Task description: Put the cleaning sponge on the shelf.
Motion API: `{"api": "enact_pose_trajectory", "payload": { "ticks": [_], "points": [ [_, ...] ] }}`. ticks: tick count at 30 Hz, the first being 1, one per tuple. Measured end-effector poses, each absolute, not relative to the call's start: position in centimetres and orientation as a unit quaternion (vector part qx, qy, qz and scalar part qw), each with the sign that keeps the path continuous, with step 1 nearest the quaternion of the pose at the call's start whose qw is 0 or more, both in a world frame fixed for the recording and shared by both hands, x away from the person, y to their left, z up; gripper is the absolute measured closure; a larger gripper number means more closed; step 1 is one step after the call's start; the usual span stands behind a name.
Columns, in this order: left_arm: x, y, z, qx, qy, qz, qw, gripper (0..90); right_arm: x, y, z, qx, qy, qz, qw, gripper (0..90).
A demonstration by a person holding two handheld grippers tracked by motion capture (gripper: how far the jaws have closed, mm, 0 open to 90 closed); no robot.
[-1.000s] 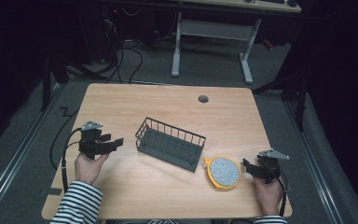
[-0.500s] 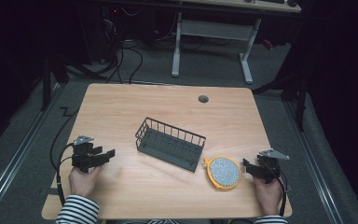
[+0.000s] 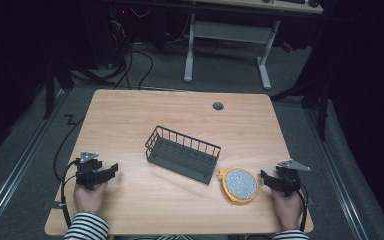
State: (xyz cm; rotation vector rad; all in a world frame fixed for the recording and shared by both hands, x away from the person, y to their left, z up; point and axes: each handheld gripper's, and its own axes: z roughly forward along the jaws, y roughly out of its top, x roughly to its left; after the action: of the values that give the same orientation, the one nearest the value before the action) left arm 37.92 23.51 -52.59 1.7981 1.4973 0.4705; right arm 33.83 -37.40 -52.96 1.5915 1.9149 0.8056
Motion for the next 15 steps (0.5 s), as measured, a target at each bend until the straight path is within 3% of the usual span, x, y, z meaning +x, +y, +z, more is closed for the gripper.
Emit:
{"api": "enact_pose_trajectory", "payload": {
  "ticks": [15],
  "points": [
    [37.8,23.1,-53.7,0.709,0.571,0.232,0.342,32.8,33.9,-37.3,-53.0,0.580,0.713,0.300,0.257,33.4]
  ]
}}
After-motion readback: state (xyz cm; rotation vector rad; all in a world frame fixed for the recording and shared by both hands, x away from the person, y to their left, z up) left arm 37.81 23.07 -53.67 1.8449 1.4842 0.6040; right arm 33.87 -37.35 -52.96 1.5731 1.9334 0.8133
